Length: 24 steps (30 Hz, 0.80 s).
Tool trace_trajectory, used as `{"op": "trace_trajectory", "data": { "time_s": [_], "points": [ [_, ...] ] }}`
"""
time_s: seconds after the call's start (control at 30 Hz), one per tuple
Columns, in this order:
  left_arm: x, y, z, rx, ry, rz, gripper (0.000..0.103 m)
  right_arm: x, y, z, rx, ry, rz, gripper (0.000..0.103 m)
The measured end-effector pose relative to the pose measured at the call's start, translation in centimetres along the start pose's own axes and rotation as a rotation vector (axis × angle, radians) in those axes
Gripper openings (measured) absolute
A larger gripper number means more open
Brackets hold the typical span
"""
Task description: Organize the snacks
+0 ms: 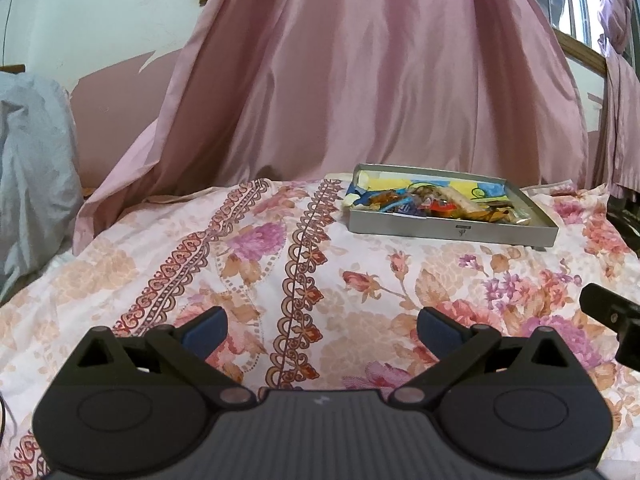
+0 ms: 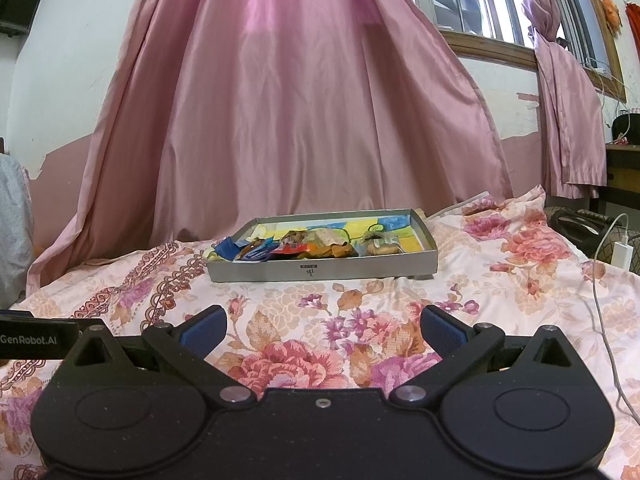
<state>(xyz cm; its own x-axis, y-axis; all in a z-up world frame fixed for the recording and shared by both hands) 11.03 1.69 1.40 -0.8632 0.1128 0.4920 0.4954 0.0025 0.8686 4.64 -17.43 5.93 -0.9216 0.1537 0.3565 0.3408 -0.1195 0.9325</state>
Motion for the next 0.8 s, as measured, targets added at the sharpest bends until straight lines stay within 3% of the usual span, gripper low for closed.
{"op": "trace_trajectory", "data": {
  "time_s": [0.8],
  "points": [
    [-0.23,-0.36,-0.48,-0.055,0.015,0.028,0.103,-0.42,-0.25,0.37,0.009,0.010,0.038,0.102]
  ]
}}
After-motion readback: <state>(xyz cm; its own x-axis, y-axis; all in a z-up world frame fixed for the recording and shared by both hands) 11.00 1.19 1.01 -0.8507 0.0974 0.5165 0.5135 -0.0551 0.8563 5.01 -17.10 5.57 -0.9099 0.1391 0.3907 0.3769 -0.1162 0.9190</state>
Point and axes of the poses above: each gripper's, at about its wrist camera, not at the fingertips, and x roughly against the way its jaws point, z to its left, y to its top, the point moved 2 cm from there along -x, roughly the way its jaws point, and after that the axes turned 3 degrees about z, right-handed, at the moved point
